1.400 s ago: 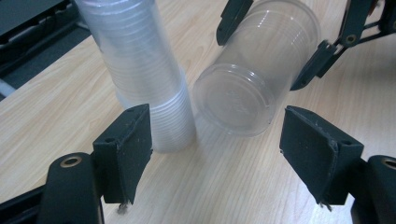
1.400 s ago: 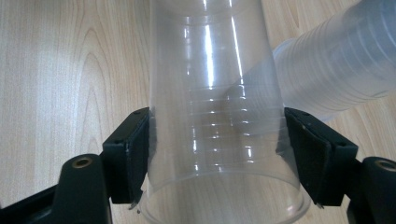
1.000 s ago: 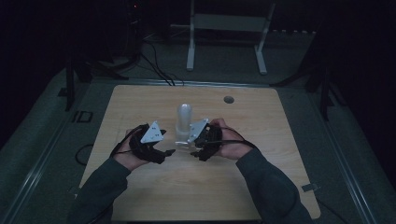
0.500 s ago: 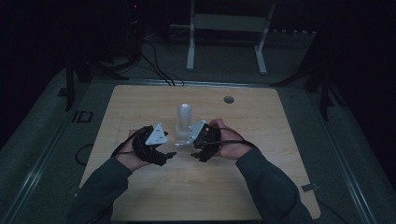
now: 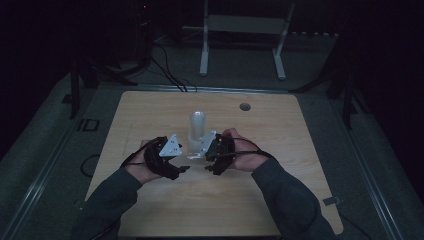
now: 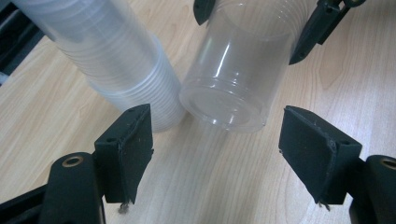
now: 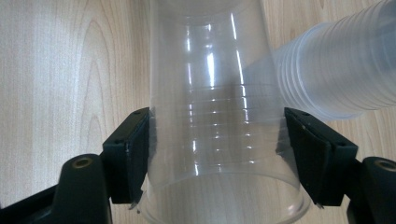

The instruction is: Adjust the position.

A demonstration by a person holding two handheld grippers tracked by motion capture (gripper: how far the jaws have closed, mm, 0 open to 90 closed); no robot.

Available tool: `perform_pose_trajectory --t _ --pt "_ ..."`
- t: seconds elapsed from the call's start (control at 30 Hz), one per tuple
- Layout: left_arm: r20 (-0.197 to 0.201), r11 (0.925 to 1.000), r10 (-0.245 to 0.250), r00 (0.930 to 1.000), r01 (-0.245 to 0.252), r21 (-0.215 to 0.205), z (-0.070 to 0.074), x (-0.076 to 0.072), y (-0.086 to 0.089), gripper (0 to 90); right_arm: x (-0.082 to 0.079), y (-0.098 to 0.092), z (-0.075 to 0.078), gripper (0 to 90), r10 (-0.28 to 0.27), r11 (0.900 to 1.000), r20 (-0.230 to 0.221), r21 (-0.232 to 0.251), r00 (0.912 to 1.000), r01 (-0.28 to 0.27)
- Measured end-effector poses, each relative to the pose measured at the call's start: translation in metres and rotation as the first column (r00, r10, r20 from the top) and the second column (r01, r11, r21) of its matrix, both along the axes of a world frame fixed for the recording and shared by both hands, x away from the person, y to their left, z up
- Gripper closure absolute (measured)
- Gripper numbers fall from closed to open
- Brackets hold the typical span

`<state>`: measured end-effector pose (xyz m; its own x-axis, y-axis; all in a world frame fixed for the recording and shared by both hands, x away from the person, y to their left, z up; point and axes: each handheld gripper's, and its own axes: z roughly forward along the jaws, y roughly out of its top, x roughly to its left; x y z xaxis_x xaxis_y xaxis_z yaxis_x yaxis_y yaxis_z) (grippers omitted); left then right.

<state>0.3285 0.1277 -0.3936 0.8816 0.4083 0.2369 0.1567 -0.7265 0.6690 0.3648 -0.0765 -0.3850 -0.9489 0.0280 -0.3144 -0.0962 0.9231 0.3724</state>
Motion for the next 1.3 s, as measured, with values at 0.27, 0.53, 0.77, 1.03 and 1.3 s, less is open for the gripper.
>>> perform_pose_trajectory --t 0.27,0.53,0.77,1.03,1.3 --pt "-0.013 0.9995 -0.016 0.9998 0.016 0.027 -0.005 0.002 -0.007 26.0 -0.001 0.003 -0.004 28.1 0.009 1.000 -0.003 -0.029 1.0000 -0.009" --pt "-0.013 0.9985 -0.024 0.9996 0.024 0.049 -0.007 0.002 -0.011 26.0 -0.002 0.005 -0.007 28.1 0.023 0.998 -0.003 -0.051 0.9997 -0.023" --pt "0.000 0.9956 -0.032 0.9995 0.032 0.088 -0.011 0.000 -0.017 26.0 -0.004 0.006 -0.010 28.1 0.023 0.997 -0.013 -0.070 0.9996 -0.024" --pt "0.009 0.9920 -0.050 0.9987 0.049 0.116 -0.012 -0.002 -0.022 29.2 -0.006 0.010 -0.013 28.1 0.032 0.995 -0.012 -0.090 0.9994 -0.033" --pt "0.006 0.9900 -0.064 0.9979 0.063 0.126 -0.014 -0.002 -0.027 31.0 -0.007 0.011 -0.012 28.1 0.043 0.995 -0.013 -0.086 0.9990 -0.044"
